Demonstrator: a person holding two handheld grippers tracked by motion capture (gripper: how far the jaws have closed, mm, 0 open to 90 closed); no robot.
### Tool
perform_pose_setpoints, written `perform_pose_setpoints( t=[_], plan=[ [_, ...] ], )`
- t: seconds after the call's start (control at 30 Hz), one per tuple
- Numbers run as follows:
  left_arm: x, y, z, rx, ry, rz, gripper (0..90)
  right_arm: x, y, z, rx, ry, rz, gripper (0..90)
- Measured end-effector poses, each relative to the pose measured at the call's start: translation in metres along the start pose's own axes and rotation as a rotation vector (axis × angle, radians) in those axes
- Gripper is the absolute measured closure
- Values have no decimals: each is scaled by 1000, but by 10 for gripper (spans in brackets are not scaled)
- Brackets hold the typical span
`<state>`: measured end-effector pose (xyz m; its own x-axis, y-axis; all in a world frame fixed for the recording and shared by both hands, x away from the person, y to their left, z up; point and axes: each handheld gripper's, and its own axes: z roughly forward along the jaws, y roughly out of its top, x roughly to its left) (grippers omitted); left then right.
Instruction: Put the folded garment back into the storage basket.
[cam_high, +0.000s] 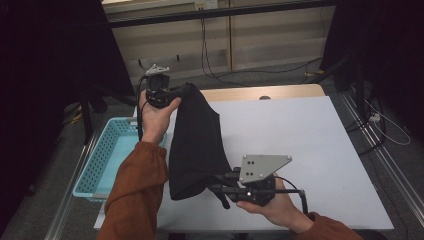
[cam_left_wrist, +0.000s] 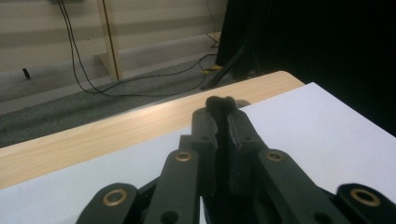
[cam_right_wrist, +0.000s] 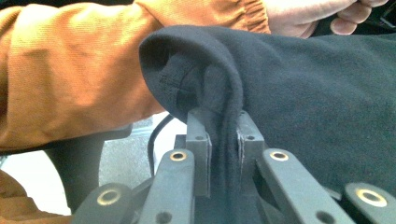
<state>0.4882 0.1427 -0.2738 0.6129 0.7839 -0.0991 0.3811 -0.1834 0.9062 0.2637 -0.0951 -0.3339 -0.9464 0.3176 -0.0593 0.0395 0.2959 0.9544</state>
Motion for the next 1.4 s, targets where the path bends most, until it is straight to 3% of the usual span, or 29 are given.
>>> perform_pose_setpoints(
  t=[0.4, 0.97, 1.4],
  plan=[
    [11, 4, -18, -20, 13, -2, 831, 4, 10, 16, -8, 30, -22, 803],
    [39, -7, -38, -9, 55, -20, 832, 3, 15, 35, -22, 55, -21, 803],
    [58, -15, -49, -18, 77, -42, 832, 2, 18, 66, 2, 98, -20, 804]
  ],
)
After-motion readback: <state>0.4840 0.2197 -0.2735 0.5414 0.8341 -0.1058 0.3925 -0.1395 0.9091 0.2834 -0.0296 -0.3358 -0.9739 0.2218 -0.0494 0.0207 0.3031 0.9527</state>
